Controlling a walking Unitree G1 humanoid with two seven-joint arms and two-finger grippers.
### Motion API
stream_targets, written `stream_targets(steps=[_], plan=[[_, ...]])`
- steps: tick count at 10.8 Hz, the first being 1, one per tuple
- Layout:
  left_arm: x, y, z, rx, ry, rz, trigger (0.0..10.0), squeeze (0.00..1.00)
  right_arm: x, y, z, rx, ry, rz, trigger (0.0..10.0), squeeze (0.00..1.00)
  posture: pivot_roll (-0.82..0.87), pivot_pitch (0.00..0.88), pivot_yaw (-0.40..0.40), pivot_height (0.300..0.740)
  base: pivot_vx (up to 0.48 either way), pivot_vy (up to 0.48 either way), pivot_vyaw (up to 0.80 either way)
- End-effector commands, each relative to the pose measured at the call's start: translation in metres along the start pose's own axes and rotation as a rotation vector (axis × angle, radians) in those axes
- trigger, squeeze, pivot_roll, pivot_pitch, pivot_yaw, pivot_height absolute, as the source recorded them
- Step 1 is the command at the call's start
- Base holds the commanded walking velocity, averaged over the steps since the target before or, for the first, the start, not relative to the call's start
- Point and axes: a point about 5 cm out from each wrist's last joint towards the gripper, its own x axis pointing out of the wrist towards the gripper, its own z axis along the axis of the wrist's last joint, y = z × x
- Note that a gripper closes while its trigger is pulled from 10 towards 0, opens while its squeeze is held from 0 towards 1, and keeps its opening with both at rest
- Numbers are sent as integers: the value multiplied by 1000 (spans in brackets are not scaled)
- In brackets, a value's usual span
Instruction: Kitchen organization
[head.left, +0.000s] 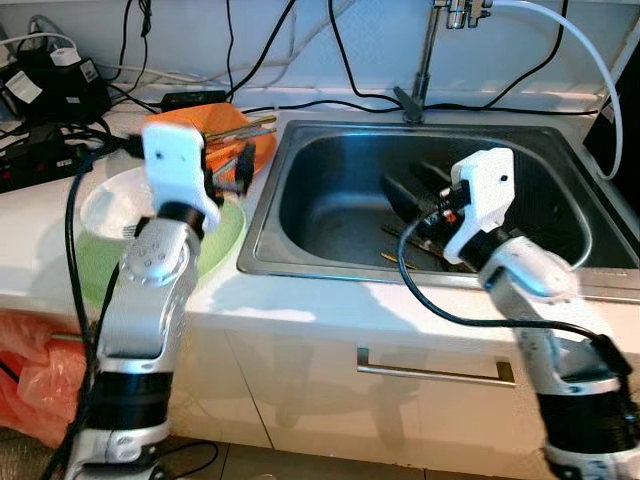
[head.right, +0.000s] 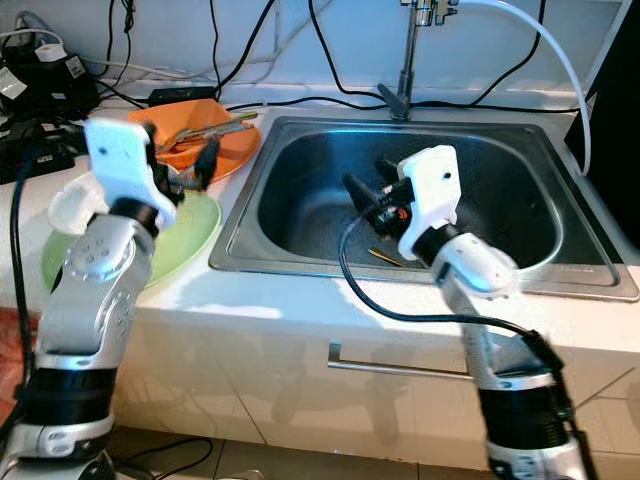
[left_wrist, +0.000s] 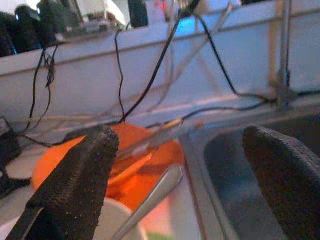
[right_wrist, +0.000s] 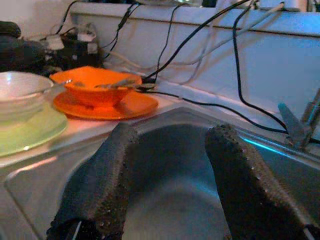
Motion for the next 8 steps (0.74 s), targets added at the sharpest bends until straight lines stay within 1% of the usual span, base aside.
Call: stream_targets(steps=[1,2,3,4,5,7,8], plan=[[0,2,-5,20,36,-3,10000,0,0,4,3,-8,-3,39,10000,0,157,6,61,740,0,0,0],[2,5,-10,17,85,6,10000,0,0,5,5,-5,-4,53,10000,0,159,9,60,740,0,0,0],[4,10,-14,17,128,14,10000,0,-1,10,6,4,-5,83,10000,0,159,12,62,740,0,0,0],[7,16,-17,35,168,11,10000,0,-2,15,5,15,0,124,10000,0,159,12,62,740,0,0,0],[13,22,-17,53,188,-1,10000,0,-4,19,4,18,9,160,10000,0,161,16,64,740,0,0,0],[27,32,-15,92,206,-22,10000,0,-5,23,2,24,14,167,10000,0,161,15,63,740,0,0,0],[31,34,-15,102,212,-25,10000,0,-5,23,2,27,14,165,10000,0,153,18,67,740,0,0,0]])
